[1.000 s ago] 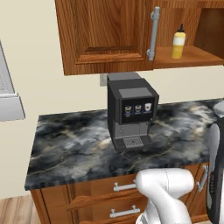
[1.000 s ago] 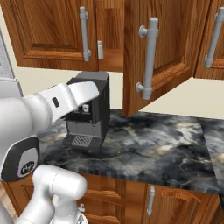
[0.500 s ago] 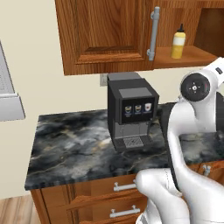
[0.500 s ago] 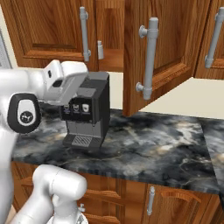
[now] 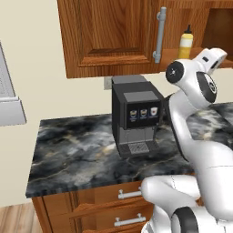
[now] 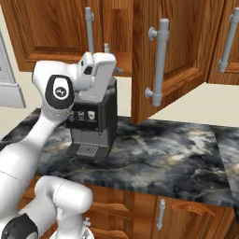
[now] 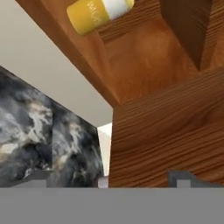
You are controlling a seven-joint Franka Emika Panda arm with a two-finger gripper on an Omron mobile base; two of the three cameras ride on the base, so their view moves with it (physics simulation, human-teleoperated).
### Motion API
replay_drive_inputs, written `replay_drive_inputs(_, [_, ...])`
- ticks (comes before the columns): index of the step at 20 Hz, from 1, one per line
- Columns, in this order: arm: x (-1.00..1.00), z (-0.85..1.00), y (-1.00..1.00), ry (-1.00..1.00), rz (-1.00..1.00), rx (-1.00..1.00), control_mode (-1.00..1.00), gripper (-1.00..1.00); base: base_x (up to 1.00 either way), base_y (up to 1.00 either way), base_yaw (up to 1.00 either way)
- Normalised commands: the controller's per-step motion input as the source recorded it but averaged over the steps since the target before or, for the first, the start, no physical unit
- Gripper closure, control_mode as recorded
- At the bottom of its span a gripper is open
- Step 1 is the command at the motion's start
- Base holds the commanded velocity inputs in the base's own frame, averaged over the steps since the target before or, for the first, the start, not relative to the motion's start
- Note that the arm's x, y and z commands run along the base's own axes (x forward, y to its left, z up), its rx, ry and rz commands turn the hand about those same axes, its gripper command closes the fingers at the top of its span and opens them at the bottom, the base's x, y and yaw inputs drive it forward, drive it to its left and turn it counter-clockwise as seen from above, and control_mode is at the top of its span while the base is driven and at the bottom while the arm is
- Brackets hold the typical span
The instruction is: Move the shaker and mustard from the cabinet to the dining counter.
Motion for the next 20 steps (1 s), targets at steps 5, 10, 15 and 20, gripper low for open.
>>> replay_drive_inputs(5, [0.39,0.0,-0.99,0.19,-0.13,-0.1,-1.0,-1.0,0.0,0.0,0.0])
replay_drive_inputs(10, [0.22,0.0,-1.0,0.2,-0.11,-0.06,-1.0,-1.0,0.0,0.0,0.0])
replay_drive_inputs(15, [-0.02,0.0,-1.0,0.12,-0.1,-0.03,-1.0,-1.0,0.0,0.0,0.0])
replay_drive_inputs(20, [-0.19,-0.01,-1.0,0.04,-0.1,0.0,-1.0,-1.0,0.0,0.0,0.0])
